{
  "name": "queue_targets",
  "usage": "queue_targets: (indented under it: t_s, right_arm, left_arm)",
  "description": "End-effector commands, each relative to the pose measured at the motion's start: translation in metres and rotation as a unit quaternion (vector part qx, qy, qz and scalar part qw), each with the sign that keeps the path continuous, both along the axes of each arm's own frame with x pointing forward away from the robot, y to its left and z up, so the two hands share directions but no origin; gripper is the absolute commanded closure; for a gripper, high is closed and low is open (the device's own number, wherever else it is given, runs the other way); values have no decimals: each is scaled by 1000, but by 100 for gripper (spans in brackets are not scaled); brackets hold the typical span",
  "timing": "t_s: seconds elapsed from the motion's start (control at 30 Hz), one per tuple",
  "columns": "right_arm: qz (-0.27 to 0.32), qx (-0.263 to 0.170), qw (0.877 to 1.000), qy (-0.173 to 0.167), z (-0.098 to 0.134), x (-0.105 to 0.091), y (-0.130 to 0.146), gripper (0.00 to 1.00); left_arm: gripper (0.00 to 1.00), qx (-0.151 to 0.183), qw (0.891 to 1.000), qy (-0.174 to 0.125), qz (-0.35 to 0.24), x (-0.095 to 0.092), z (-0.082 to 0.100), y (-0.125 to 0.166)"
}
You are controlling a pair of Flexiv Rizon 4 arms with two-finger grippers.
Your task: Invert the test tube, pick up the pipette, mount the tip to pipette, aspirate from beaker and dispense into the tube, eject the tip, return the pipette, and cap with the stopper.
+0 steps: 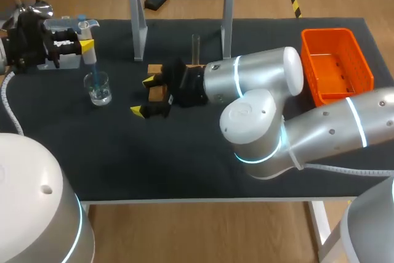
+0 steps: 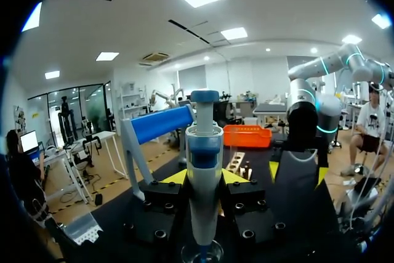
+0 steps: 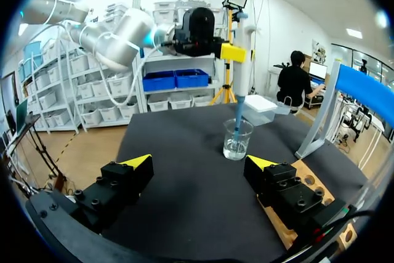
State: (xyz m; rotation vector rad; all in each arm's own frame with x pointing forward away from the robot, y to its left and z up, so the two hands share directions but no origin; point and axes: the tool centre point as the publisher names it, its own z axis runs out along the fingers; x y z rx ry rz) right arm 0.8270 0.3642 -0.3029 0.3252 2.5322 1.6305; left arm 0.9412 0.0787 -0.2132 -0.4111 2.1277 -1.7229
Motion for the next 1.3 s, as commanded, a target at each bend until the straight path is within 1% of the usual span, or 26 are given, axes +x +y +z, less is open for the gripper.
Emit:
queue_targets:
  t_s: [0.03, 0.07, 0.13, 0.17, 0.23, 0.3, 0.4, 0.43, 0.53, 0.63, 0.73, 0.83, 0.9, 0.97, 1.1, 1.27, 1.3]
  right_arm:
    - [13, 6, 1000, 5, 23, -6, -31, 0]
    - [16, 6, 1000, 3, 28, -8, -34, 0]
    - [27, 22, 999, 19, 41, -12, -40, 0]
    - [33, 25, 999, 18, 47, -13, -44, 0]
    - [40, 16, 999, 4, 60, -15, -51, 0]
    - [49, 20, 999, 4, 74, -15, -58, 0]
    - [71, 35, 997, 21, 95, -17, -66, 0]
    - [81, 33, 996, 16, 104, -17, -70, 0]
    - [107, 40, 993, 18, 123, -16, -77, 0]
    - [126, 39, 991, 10, 140, -9, -81, 0]
    - [139, 22, 990, -12, 151, -1, -81, 0]
    - [157, 18, 987, -13, 162, 7, -77, 0]
    - [166, 11, 986, -20, 168, 12, -73, 0]
    - [191, 23, 981, -1, 174, 19, -69, 0]
    - [206, 20, 978, -11, 183, 34, -59, 0]
    - [206, 20, 978, -11, 183, 34, -59, 0]
    - [206, 20, 978, -11, 183, 34, -59, 27]
  left_arm:
    - [100, 0, 1000, -1, -1, 0, 0, 1]
    - [100, 0, 1000, -1, -1, 0, 0, 1]
    - [100, 0, 1000, -1, -1, 0, 0, 1]
    - [100, 0, 1000, -1, -1, 0, 0, 1]
    - [100, 0, 1000, -1, -1, 0, 0, 1]
    - [100, 0, 1000, -1, -1, 0, 0, 1]
    - [100, 0, 1000, -1, -1, 0, 0, 1]
    - [100, 0, 1000, -1, -1, 0, 0, 1]
    - [100, 0, 1000, -1, -1, 0, 0, 1]
    - [100, 0, 1000, -1, -1, 0, 0, 1]
    - [100, 0, 1000, -1, -1, 0, 0, 1]
    - [100, 0, 1000, -1, -1, 0, 0, 1]
    - [100, 0, 1000, -1, -1, 0, 0, 1]
    - [100, 0, 1000, -1, -1, 0, 0, 1]
    - [100, 0, 1000, -1, -1, 0, 0, 1]
    - [100, 0, 1000, -1, -1, 0, 0, 1]
    - [100, 0, 1000, -1, -1, 0, 0, 1]
